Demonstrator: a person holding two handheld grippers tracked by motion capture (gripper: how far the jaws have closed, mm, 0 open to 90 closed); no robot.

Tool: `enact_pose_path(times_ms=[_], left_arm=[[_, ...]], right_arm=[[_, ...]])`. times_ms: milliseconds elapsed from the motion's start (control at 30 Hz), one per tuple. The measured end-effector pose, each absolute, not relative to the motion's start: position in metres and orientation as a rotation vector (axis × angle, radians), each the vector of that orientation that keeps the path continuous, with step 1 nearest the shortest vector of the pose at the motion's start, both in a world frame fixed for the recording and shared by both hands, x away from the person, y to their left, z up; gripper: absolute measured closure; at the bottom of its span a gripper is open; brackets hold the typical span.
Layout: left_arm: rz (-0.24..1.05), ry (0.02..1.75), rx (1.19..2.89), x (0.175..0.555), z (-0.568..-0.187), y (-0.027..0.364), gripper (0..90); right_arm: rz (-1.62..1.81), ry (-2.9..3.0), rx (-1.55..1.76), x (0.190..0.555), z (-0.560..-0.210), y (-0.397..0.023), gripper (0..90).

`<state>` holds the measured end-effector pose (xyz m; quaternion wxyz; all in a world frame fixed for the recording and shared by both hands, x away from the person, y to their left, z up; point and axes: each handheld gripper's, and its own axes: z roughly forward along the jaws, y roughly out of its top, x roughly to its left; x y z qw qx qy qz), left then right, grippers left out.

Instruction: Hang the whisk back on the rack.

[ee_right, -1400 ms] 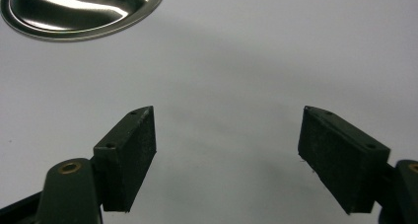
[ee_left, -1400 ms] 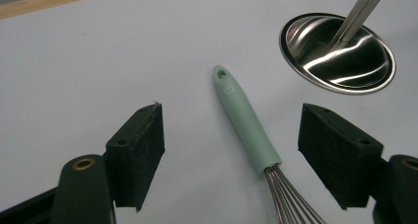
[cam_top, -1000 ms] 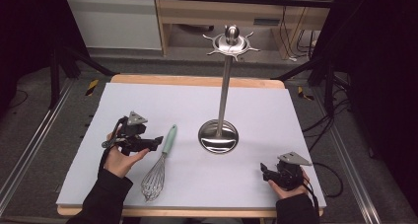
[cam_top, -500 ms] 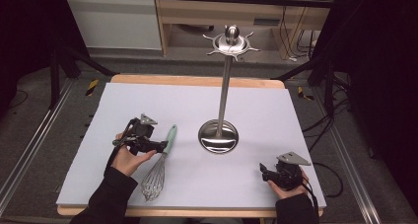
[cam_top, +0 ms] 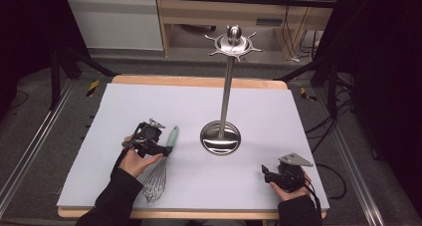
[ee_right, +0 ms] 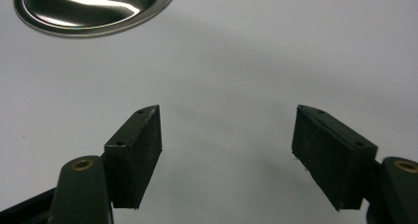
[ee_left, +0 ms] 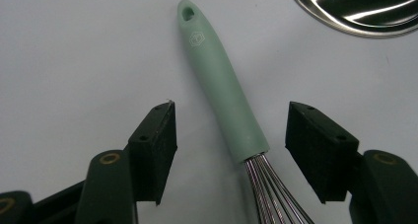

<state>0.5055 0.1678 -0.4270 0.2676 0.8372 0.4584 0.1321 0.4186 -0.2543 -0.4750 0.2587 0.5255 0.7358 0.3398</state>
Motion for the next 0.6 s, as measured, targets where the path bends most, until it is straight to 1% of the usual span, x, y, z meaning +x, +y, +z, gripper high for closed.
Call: enact_pose_path(times_ms=[333,467,600], left_arm=[[0.293,1.284,2.294,0.511,-0.437,0.163,43.8],[0.248,1.309,2.305,0.513,-0.442,0.162,49.0],[0.211,1.337,2.314,0.515,-0.449,0.16,52.3]], right_arm=[[0.918,1.997,1.423,0.419,-0.475,-0.254,28.6],[0.915,2.0,1.425,0.419,-0.475,-0.253,28.8],[0.913,2.005,1.423,0.419,-0.475,-0.253,28.9]])
